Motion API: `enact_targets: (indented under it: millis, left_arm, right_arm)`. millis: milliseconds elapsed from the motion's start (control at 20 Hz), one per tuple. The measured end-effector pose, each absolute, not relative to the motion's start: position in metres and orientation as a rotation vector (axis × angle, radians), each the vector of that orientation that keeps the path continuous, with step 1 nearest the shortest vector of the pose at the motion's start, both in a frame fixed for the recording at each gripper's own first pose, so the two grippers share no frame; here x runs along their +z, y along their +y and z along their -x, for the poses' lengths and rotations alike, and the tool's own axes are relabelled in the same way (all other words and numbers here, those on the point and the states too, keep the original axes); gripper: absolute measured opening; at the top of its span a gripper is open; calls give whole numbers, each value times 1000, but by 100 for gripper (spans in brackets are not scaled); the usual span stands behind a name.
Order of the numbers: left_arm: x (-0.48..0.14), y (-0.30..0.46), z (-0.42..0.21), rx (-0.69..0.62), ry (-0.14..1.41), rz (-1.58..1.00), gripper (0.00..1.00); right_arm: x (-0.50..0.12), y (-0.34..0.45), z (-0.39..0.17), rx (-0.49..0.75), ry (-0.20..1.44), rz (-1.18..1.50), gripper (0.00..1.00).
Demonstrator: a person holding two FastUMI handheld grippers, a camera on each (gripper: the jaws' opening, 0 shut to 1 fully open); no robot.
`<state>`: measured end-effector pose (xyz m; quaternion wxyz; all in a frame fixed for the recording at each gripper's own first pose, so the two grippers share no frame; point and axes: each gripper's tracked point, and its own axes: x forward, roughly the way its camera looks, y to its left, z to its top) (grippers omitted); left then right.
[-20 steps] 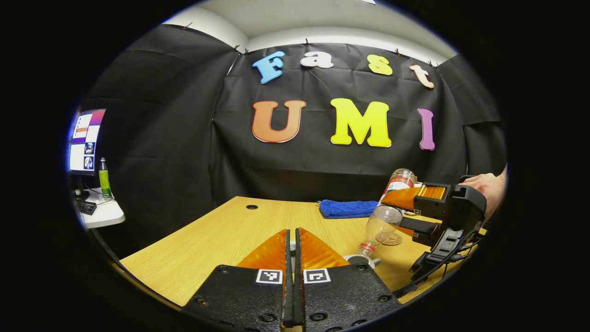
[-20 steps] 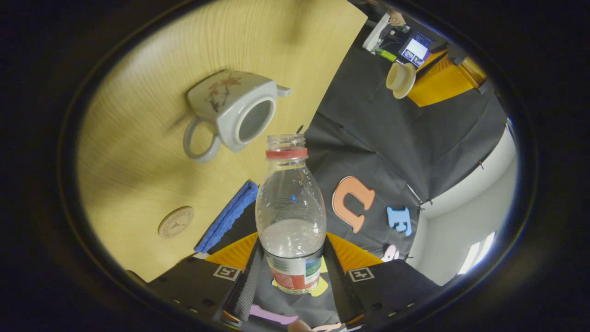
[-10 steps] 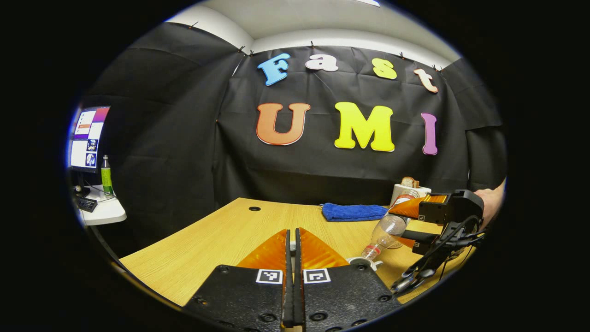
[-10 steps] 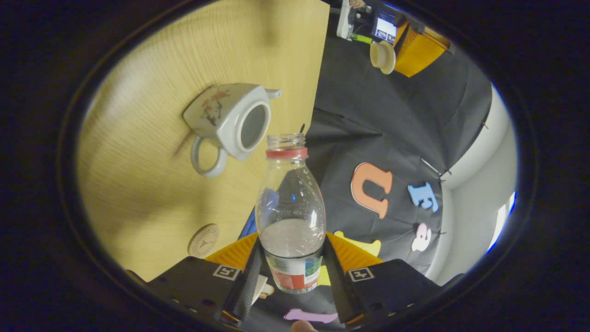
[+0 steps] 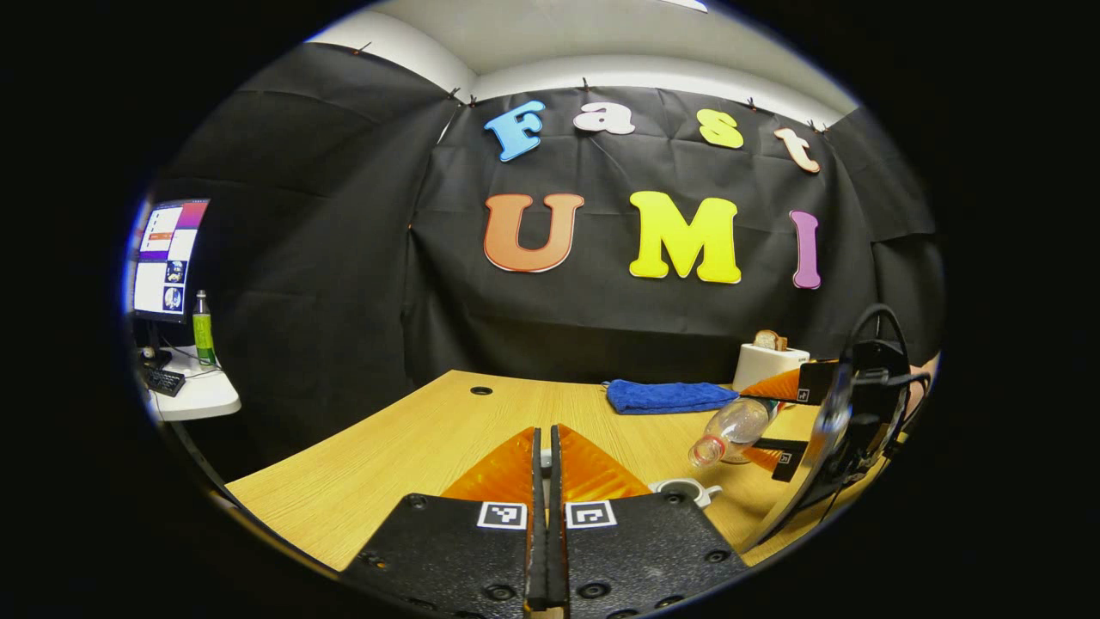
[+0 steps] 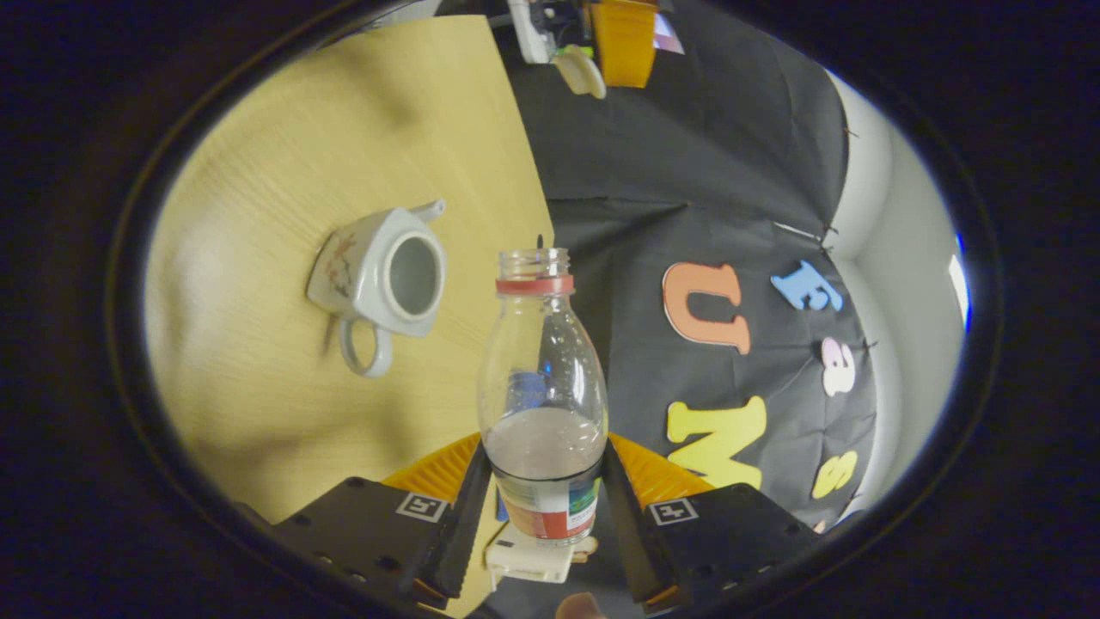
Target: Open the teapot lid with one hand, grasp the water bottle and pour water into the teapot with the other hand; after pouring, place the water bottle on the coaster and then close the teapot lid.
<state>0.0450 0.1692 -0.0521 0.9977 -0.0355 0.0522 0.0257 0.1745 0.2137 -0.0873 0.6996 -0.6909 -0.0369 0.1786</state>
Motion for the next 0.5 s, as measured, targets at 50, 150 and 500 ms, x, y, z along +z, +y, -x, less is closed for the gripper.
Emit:
enact_targets:
  millis: [50, 150, 500]
  left_arm:
    - [-52, 168, -45, 49, 103, 73, 2]
    - [-51, 164, -44, 47, 102, 65, 2]
    - [-36, 130, -44, 26, 72, 25, 2]
  right_arm:
    - [-85, 216, -174, 405, -69, 1458, 72]
    - [-76, 220, -174, 421, -53, 1275, 72]
    - [-38, 181, -195, 411, 37, 569, 72]
